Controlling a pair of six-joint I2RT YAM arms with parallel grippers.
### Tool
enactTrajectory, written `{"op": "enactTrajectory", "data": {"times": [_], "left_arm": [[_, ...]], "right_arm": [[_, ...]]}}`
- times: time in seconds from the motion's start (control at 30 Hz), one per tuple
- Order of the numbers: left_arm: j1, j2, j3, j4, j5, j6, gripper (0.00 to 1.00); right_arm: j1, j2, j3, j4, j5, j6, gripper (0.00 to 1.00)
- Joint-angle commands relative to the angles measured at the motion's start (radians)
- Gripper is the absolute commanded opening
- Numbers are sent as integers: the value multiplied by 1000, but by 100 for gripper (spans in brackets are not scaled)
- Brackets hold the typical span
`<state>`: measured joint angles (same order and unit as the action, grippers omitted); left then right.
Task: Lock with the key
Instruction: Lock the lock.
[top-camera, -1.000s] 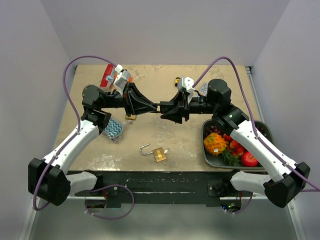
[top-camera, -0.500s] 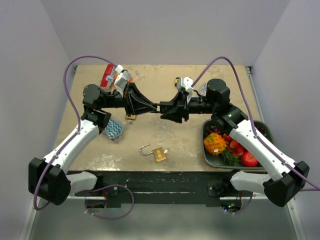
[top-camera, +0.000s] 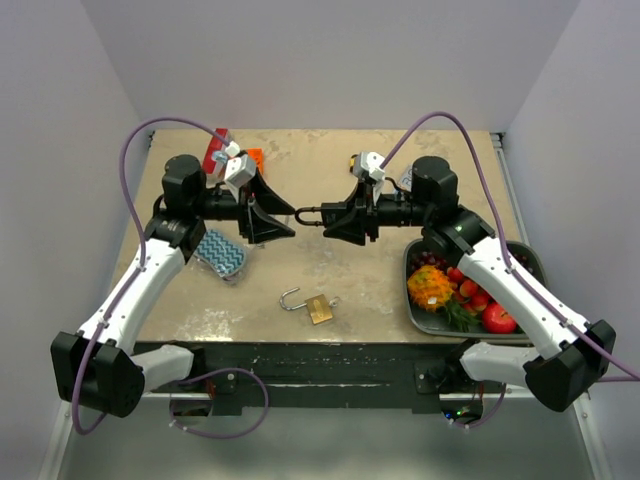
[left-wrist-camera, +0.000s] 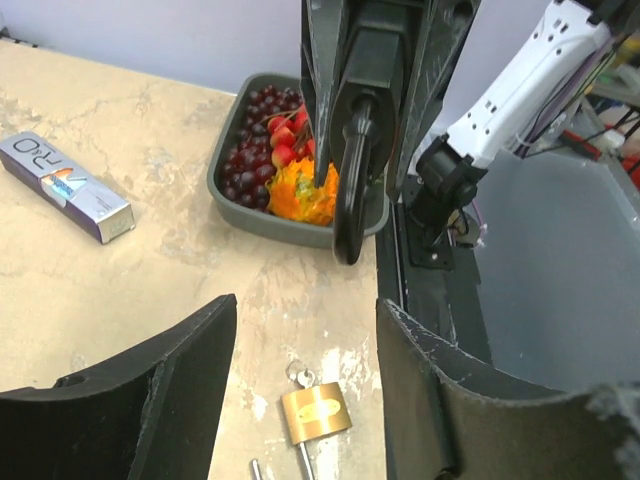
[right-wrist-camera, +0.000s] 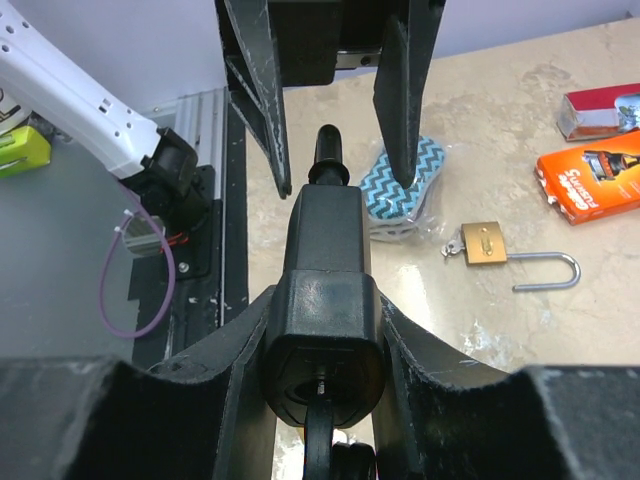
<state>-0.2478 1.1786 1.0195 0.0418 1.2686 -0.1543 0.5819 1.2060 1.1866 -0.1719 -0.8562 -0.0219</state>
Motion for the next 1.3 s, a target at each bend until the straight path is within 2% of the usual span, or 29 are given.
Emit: {"op": "enactTrajectory", "data": {"times": [0.0,0.1,0.23,0.37,0.67,0.77,0.9,0.93,1.07,1.13,1.17,1.23,1.27], "left_arm": [[-1,-27,41,-79,25,113,62],[-36,-30,39,7,-4,64,60],[-90,-27,56,9,-38,64,56],[-113,-23,65,21,-58,53,40],[-114,-19,77,10,-40,61,25],[-122,-17,86,6,-32,67,28],[-142,-14,94,-16,-35,84,27],[-143,-13,96,-19,-32,85,25],[-151,-4,102,-26,-29,84,0],[-162,-4,103,-26,-35,82,0],[-166,1,105,-34,-40,82,3],[-166,4,106,-40,-52,82,19],[-166,4,113,-106,-54,114,31]], "right_arm": [[-1,-28,27,80,-55,11,0],[1,-28,22,95,-72,7,0],[2,-22,27,92,-87,2,0],[2,-17,34,81,-96,-9,0],[3,-19,38,37,-98,-56,0],[3,-13,38,29,-96,-64,0],[4,-11,39,31,-92,-75,0],[3,-11,39,29,-89,-76,0],[3,-8,38,28,-87,-88,0],[3,-5,36,38,-87,-89,0],[3,-5,36,40,-90,-89,0],[3,-2,44,41,-90,-90,0],[3,0,47,40,-92,-93,0]]}}
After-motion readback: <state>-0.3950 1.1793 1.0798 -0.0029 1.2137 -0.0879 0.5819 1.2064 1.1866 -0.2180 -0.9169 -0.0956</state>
